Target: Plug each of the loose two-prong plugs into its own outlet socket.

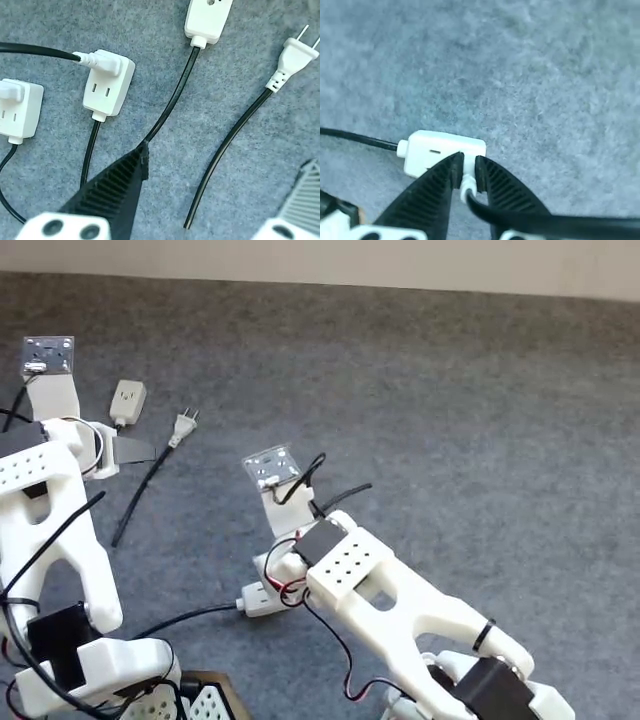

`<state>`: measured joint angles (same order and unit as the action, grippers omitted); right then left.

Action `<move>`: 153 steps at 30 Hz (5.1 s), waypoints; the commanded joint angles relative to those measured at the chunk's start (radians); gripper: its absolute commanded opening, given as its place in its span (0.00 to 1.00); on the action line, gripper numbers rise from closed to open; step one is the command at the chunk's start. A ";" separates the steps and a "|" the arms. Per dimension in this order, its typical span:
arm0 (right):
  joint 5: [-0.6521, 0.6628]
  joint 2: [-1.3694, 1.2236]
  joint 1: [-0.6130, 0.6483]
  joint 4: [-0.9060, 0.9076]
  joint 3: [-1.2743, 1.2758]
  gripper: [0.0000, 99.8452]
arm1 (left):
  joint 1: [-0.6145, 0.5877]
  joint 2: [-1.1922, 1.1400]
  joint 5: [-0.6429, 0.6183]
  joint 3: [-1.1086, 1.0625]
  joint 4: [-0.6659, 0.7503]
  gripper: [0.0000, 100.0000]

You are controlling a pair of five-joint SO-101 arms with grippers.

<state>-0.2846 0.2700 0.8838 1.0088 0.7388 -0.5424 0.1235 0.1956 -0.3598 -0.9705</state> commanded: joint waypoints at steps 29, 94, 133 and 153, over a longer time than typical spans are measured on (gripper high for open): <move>0.442 0.763 -0.780 0.070 0.197 0.36 | 0.483 0.012 0.537 -0.041 -0.577 0.40; 0.445 0.763 -0.762 -0.243 0.659 0.36 | -0.417 -0.992 0.680 1.405 -0.793 0.27; 0.446 0.763 -0.762 -0.245 0.659 0.36 | 0.145 -0.989 0.276 1.411 -0.417 0.25; 0.443 0.759 -0.760 -0.245 0.659 0.36 | 0.122 -1.256 0.273 1.411 -0.356 0.25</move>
<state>0.1542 1.0157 0.1120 0.7818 1.4047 -0.4058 -1.1224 0.4672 1.0549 -1.3341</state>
